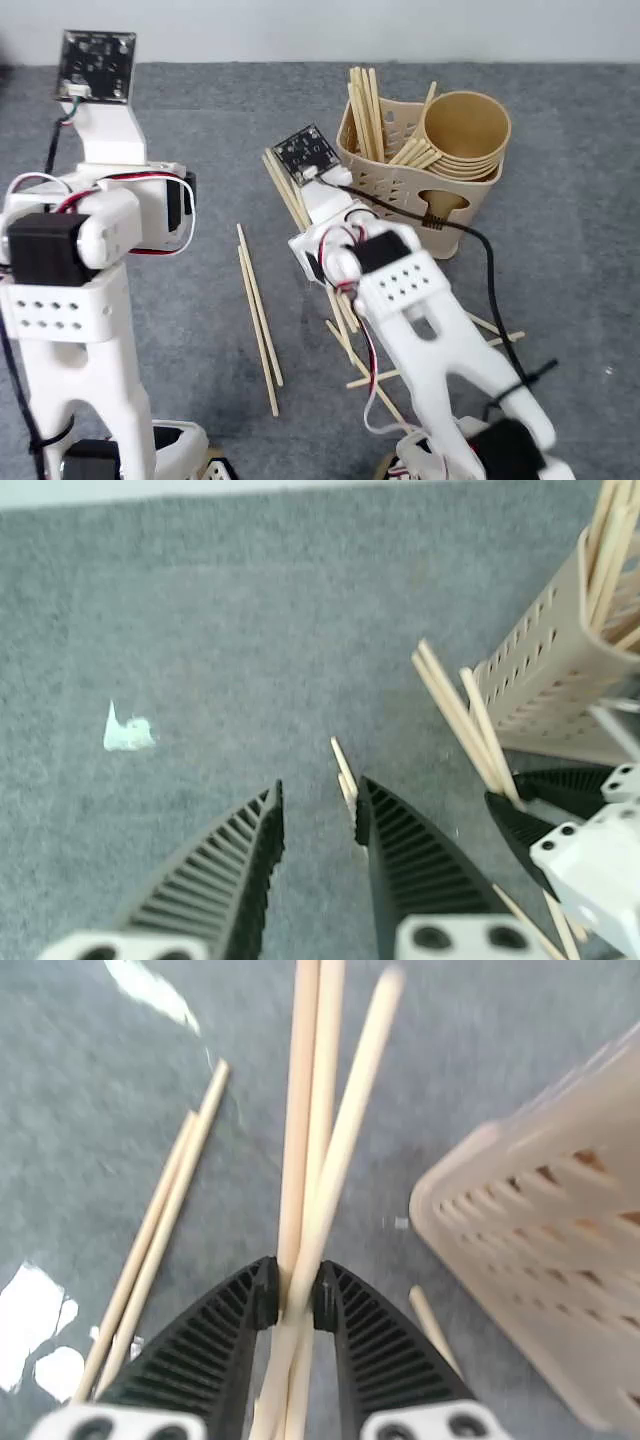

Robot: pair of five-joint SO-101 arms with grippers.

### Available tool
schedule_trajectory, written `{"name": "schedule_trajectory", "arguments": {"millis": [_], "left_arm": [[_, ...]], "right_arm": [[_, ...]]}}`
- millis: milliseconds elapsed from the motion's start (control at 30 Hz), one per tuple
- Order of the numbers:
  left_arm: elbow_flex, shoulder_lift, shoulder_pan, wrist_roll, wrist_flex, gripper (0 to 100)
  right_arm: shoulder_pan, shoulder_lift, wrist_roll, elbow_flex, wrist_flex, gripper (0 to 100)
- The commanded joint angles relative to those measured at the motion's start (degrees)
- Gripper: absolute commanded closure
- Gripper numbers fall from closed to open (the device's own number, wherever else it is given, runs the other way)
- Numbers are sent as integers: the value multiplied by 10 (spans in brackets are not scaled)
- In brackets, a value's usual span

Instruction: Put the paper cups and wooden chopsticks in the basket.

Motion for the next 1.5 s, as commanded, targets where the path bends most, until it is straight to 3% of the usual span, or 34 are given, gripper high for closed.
{"name": "schedule_trajectory", "arguments": {"millis": [0, 267, 500, 733, 933, 1133, 1467], "left_arm": [[4, -17, -2, -4, 11, 889], [5, -17, -2, -4, 11, 892], [5, -17, -2, -11, 11, 973], [63, -17, -1, -22, 11, 973], [127, -17, 2, -22, 10, 967], [218, -16, 3, -19, -23, 858], [464, -11, 40, -13, -267, 844]], "right_arm": [[0, -73, 8, 45, -88, 991], [2, -121, 4, 74, -175, 991], [2, -172, 4, 74, -269, 991], [2, -269, 4, 74, -288, 991], [2, -385, 8, 76, -217, 991], [12, -480, 4, 76, -131, 991], [38, -597, -34, 76, 12, 991]]}}
